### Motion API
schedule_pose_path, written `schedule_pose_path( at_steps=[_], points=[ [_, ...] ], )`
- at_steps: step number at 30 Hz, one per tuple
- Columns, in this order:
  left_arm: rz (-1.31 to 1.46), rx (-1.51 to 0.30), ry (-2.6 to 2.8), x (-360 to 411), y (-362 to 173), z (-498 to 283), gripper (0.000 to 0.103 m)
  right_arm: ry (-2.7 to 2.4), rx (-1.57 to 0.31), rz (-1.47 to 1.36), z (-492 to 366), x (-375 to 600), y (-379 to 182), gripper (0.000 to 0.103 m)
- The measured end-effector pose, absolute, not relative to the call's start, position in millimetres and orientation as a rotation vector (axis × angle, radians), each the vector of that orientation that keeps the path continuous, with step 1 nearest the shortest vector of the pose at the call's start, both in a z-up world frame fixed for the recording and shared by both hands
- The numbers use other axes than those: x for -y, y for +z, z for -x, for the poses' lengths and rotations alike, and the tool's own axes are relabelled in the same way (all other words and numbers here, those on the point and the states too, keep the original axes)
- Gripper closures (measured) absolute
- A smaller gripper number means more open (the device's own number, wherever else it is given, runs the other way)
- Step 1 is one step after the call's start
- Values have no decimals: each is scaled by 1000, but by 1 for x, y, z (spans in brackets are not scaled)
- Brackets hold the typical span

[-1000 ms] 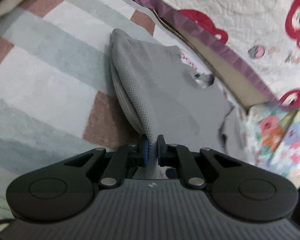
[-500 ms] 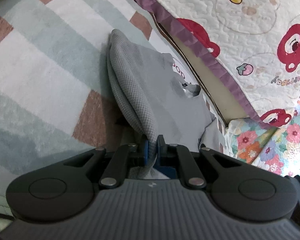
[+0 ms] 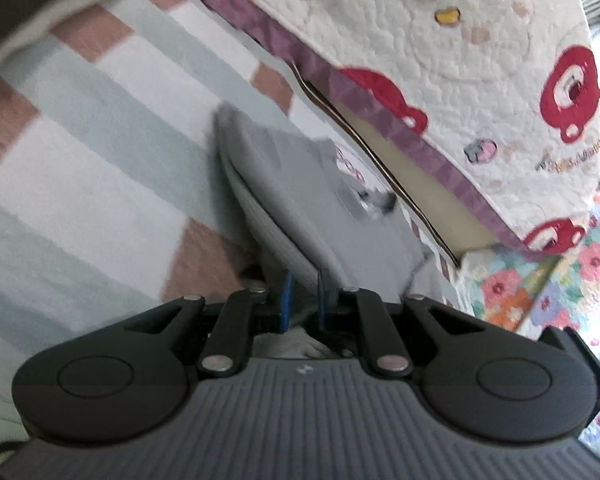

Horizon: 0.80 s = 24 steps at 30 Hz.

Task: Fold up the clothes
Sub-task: 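Lift the shirt side with both grippers and fold it toward the collar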

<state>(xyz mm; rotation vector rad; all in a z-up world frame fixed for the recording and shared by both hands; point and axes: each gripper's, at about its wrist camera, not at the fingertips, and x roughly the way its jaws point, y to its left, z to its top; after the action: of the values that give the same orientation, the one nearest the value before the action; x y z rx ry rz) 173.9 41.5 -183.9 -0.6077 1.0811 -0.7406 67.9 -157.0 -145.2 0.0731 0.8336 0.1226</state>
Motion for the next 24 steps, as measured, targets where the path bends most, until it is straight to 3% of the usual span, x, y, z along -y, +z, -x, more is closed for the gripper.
schedule_pose_path(
  at_steps=[2, 4, 10, 14, 15, 16, 17, 24],
  points=[
    [651, -1091, -693, -44, -189, -181, 73, 131, -829, -90, -68, 160, -145, 86],
    [661, -1100, -648, -39, -192, -189, 68, 143, -827, -106, -68, 163, -145, 86],
    [617, -1130, -649, -9, -200, -219, 55, 197, -827, -135, -69, 168, -143, 86],
    [531, -1175, -616, 12, -219, -236, 53, 219, -829, -179, -66, 177, -139, 86],
    [525, -1176, -618, 16, -221, -239, 55, 223, -829, -188, -65, 179, -138, 86],
    [523, -1175, -627, 20, -223, -242, 67, 228, -828, -194, -64, 182, -136, 86],
    [532, -1167, -657, 24, -222, -242, 94, 232, -827, -199, -62, 185, -135, 86],
    [473, -1042, -781, 72, -173, -237, 94, 244, -803, -290, -49, 227, -124, 86]
  ],
)
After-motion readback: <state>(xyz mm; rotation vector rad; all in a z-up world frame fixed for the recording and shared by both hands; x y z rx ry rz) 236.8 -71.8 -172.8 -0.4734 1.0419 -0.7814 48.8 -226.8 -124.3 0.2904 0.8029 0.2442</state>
